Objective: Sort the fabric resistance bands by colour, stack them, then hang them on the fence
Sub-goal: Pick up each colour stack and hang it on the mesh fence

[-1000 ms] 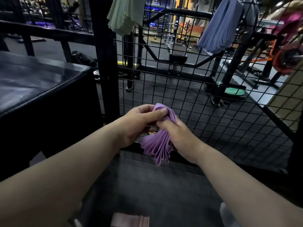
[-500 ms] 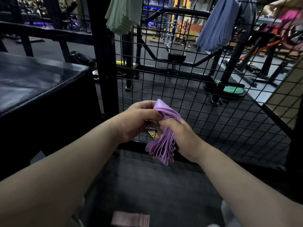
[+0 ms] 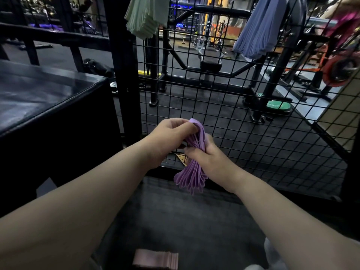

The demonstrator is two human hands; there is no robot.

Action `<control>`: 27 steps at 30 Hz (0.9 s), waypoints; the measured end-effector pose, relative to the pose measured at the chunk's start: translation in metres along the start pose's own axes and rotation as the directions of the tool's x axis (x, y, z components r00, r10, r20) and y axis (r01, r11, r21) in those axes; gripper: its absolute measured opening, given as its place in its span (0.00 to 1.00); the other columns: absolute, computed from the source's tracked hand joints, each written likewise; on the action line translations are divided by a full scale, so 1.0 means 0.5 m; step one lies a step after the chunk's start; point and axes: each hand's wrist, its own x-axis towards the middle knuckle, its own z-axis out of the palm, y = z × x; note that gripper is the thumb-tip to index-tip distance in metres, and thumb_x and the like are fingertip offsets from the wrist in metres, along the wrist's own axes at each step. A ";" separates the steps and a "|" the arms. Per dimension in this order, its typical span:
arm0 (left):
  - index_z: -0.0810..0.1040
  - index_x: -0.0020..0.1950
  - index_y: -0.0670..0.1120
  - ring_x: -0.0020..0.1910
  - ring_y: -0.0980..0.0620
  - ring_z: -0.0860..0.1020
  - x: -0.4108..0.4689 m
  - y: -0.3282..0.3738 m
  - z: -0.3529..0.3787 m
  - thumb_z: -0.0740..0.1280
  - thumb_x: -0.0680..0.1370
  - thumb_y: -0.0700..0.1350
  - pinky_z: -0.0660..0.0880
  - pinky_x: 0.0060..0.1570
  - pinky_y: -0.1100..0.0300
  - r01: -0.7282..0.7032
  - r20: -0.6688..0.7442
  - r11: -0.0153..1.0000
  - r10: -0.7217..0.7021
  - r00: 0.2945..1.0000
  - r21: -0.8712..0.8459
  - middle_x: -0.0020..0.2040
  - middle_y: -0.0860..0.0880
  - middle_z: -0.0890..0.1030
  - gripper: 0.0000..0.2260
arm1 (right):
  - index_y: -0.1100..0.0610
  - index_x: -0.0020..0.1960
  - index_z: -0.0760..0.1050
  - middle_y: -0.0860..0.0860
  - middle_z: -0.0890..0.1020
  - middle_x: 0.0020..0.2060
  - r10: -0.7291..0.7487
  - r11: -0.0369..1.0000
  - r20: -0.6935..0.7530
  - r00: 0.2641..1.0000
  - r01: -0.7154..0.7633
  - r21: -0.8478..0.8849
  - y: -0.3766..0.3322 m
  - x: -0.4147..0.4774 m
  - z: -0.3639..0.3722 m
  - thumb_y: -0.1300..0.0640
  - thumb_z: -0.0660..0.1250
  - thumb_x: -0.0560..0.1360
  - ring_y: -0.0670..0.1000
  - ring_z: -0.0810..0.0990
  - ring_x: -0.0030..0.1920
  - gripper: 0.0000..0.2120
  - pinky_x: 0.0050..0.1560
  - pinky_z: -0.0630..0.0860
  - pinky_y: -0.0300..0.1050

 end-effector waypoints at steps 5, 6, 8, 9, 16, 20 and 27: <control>0.85 0.50 0.43 0.46 0.50 0.82 0.003 -0.005 0.003 0.65 0.81 0.45 0.78 0.55 0.51 -0.055 -0.021 0.998 0.055 0.998 0.003 0.47 0.43 0.85 0.09 | 0.54 0.65 0.66 0.48 0.76 0.56 0.020 1.000 -0.012 1.000 -0.020 0.015 -0.005 0.001 -0.003 0.54 0.67 0.79 0.45 0.77 0.56 0.17 0.55 0.74 0.41; 0.85 0.51 0.43 0.47 0.50 0.82 0.003 -0.004 0.003 0.65 0.81 0.46 0.78 0.55 0.51 -0.064 -0.010 0.998 0.064 0.998 0.000 0.48 0.43 0.86 0.10 | 0.54 0.64 0.66 0.48 0.76 0.55 0.015 1.000 -0.024 1.000 -0.015 0.019 -0.005 0.002 -0.002 0.54 0.67 0.79 0.45 0.77 0.56 0.17 0.57 0.75 0.44; 0.84 0.53 0.43 0.48 0.50 0.83 0.003 -0.003 0.002 0.65 0.81 0.46 0.79 0.54 0.53 -0.082 0.011 0.997 0.082 0.997 0.006 0.48 0.44 0.86 0.10 | 0.54 0.65 0.66 0.47 0.75 0.56 0.011 0.999 -0.037 0.999 -0.010 0.033 -0.006 0.002 -0.001 0.53 0.67 0.79 0.45 0.77 0.57 0.18 0.61 0.75 0.47; 0.84 0.54 0.43 0.47 0.51 0.83 0.002 -0.001 0.001 0.65 0.82 0.46 0.80 0.53 0.55 -0.093 0.021 0.995 0.093 0.995 0.018 0.48 0.44 0.86 0.10 | 0.54 0.65 0.66 0.46 0.75 0.56 0.013 0.999 -0.036 0.999 -0.012 0.042 -0.007 0.002 -0.002 0.52 0.68 0.79 0.45 0.78 0.57 0.18 0.62 0.75 0.48; 0.82 0.59 0.43 0.43 0.53 0.82 -0.001 0.003 -0.007 0.63 0.82 0.42 0.79 0.45 0.62 -0.143 0.078 0.990 0.142 0.987 0.007 0.45 0.45 0.85 0.10 | 0.59 0.65 0.67 0.46 0.78 0.53 0.068 0.989 -0.053 0.996 -0.061 0.136 -0.002 0.004 -0.011 0.56 0.66 0.79 0.40 0.80 0.54 0.18 0.57 0.76 0.39; 0.82 0.58 0.45 0.46 0.52 0.82 0.000 0.008 -0.014 0.65 0.81 0.41 0.79 0.50 0.59 -0.126 0.120 0.992 0.127 0.985 -0.020 0.48 0.45 0.85 0.09 | 0.53 0.69 0.68 0.46 0.79 0.58 0.081 0.982 0.003 0.997 -0.081 0.172 -0.002 0.001 -0.019 0.53 0.67 0.79 0.39 0.80 0.58 0.20 0.58 0.75 0.39; 0.83 0.56 0.40 0.47 0.50 0.82 0.003 0.006 -0.021 0.61 0.83 0.44 0.79 0.52 0.55 -0.141 0.130 0.990 0.137 0.982 0.025 0.48 0.44 0.85 0.12 | 0.52 0.65 0.70 0.54 0.81 0.61 0.104 0.942 0.012 0.994 -0.103 0.319 -0.001 0.001 -0.025 0.46 0.69 0.74 0.51 0.80 0.62 0.23 0.64 0.75 0.52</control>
